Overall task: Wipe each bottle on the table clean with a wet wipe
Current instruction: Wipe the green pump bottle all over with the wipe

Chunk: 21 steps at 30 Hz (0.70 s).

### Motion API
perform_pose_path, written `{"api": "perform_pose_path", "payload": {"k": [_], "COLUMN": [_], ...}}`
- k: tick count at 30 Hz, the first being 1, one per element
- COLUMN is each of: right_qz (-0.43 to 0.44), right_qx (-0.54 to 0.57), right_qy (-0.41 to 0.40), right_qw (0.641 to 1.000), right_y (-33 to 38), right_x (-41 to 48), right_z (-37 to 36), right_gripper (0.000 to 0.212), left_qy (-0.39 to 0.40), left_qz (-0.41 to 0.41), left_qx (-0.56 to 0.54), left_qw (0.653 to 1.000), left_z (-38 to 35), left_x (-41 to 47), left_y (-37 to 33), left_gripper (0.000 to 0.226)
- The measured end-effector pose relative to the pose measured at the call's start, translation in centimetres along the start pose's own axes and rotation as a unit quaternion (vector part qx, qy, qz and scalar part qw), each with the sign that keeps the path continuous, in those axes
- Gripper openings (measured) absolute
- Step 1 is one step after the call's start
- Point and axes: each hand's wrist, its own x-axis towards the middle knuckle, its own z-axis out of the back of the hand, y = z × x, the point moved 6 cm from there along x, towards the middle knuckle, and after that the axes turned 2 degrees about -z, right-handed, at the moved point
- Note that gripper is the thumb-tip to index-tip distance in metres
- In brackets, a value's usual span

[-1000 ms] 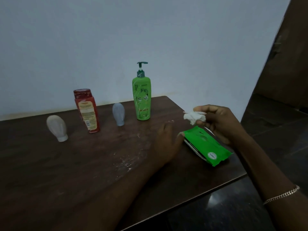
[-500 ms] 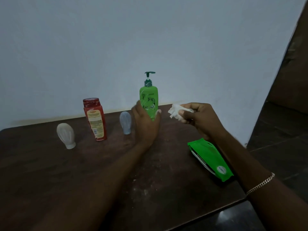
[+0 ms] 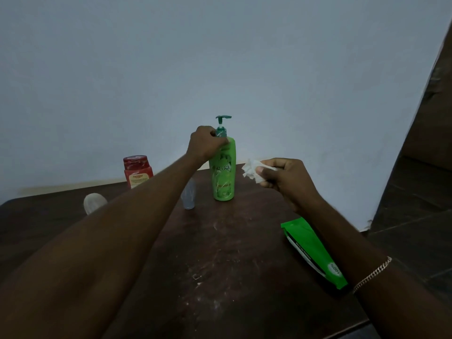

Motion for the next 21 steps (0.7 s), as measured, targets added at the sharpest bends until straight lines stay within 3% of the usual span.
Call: {"api": "perform_pose_path", "payload": {"k": [6,11,16,21], "right_qz": [0.000,-0.010,-0.009,0.004], "right_qx": [0.045,0.087,0.101,0.077], "right_qy": [-0.021,0.011,0.058,0.083], "right_qw": [0.999,0.996,0.993,0.994], "right_y": [0.3,0.7,0.5,-0.9], "right_x": [-1.4,-4.5,-7.8,-11.2], "right_z": [-0.6,-2.4,-3.4,-4.6], "right_gripper": [0.016,0.006,0.036,0.023], "left_qy": [0.005,-0.025,-0.089,-0.106], "left_qz": [-0.039,-0.079,-0.049,0.007], "left_qx": [0.017,0.047,-0.014,-0.102], "left_qw": [0.999,0.995,0.995,0.989], "left_z": [1.5,3.3,6.0,8.0], "left_x": [-1.7,-5.4,-10.7,-15.7], "left_y": [-1.1,-2.0,-1.3,0.9], "left_gripper": [0.040,0.037,0.036,0.039]}}
